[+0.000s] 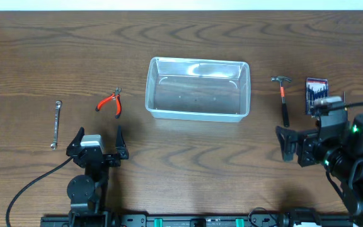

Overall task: Pack container
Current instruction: 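Move the right gripper over the yellow-black screwdriver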

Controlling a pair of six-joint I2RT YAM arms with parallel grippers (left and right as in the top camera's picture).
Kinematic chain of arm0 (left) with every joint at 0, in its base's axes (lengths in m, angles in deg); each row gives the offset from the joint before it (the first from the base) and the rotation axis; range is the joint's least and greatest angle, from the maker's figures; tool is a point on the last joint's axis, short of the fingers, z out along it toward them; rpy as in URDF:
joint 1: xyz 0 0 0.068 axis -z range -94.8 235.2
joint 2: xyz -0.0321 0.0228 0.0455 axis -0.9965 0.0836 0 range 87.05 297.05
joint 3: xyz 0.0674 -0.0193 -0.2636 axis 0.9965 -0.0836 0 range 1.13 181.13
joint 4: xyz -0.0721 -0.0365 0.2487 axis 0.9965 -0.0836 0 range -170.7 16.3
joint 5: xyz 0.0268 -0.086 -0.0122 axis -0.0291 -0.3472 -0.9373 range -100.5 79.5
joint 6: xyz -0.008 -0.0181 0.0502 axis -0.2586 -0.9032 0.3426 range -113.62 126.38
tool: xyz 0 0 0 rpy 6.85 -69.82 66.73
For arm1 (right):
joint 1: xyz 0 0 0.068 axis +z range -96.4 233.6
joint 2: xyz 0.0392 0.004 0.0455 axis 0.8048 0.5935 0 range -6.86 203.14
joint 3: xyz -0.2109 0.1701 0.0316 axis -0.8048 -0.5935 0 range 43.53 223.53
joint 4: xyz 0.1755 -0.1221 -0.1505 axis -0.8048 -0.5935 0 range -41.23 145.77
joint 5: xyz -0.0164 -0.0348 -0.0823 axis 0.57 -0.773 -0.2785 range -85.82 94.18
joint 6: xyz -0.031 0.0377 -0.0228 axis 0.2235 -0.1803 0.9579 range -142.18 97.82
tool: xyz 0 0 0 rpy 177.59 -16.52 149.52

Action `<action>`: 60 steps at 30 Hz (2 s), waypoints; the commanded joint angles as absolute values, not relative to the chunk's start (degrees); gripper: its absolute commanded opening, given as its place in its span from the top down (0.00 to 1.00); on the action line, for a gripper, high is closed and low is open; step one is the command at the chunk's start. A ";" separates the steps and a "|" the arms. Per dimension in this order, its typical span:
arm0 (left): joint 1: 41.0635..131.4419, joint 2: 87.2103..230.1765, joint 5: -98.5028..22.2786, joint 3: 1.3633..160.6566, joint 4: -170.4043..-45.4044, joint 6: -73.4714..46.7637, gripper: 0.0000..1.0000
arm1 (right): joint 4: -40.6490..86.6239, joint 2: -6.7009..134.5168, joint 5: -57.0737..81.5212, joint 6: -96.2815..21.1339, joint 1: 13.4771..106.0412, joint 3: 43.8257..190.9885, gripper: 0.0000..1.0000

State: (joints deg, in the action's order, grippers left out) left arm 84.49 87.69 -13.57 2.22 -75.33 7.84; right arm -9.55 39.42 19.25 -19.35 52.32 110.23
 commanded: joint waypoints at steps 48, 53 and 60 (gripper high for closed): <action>84.30 87.39 -13.94 1.36 -77.53 7.33 0.02 | -14.07 95.57 11.21 -15.80 35.68 144.87 0.01; 84.30 87.39 -13.94 1.36 -77.53 7.33 0.02 | -11.64 99.46 4.87 -12.22 39.81 144.87 0.01; 84.30 87.39 -13.94 1.36 -77.53 7.33 0.02 | -7.95 102.34 -9.75 -19.48 44.56 144.85 0.01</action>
State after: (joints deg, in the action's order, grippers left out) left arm 84.49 87.69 -13.57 2.22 -75.35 7.84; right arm -9.02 102.02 -3.15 -15.78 43.53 143.60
